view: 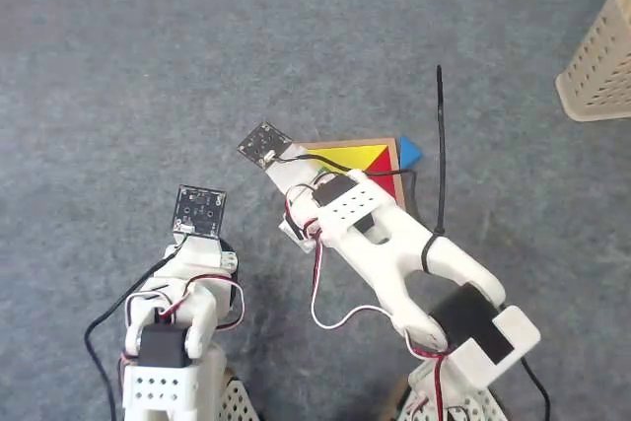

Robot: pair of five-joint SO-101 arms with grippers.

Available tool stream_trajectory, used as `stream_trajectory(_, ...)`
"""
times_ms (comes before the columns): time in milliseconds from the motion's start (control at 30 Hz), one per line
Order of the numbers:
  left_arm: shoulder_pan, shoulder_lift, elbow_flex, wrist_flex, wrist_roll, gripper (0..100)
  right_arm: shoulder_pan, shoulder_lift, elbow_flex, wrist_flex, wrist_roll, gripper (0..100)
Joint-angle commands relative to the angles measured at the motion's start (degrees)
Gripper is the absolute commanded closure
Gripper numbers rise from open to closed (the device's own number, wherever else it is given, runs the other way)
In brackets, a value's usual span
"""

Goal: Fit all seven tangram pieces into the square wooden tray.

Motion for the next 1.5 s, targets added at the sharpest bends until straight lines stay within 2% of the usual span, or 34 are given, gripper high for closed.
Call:
stream_trajectory(0, -0.26, -0.18, -0.31, 0.26, 0.53, 99, 1.45, -5.49, -1.93, 1.71, 1.14, 77.1)
stream_trajectory(233, -0.26, -0.18, -0.31, 0.26, 0.53, 99, 6.29, -19.74, 4.57, 1.19, 0.62, 77.2)
stream_trajectory(367, -0.26, -0.18, -0.31, 0.26, 0.53, 99, 7.08, -21.14, 9.32, -4.97, 0.62, 77.4)
stream_trajectory(633, -0.26, -0.18, -0.31, 0.26, 0.53, 99, 5.85, -12.44, 12.22, -19.82, -2.55, 97.6)
stream_trajectory(800, -0.26, -0.18, -0.31, 0.26, 0.53, 99, 5.85, -7.52, 12.13, -22.46, -2.46, 98.0)
stream_trajectory(1067, -0.26, -0.18, -0.31, 0.26, 0.53, 99, 6.29, -6.9, 12.13, -20.0, -1.93, 98.6)
stream_trajectory(1267, -0.26, -0.18, -0.31, 0.26, 0.53, 99, 6.2, -6.99, 11.96, -17.89, 5.1, 98.6)
stream_trajectory(1367, -0.26, -0.18, -0.31, 0.26, 0.53, 99, 6.2, -6.99, 11.69, -19.3, 4.13, 98.6)
stream_trajectory(1467, -0.26, -0.18, -0.31, 0.26, 0.53, 99, 6.2, -6.99, 11.34, -25.01, 2.29, 98.3)
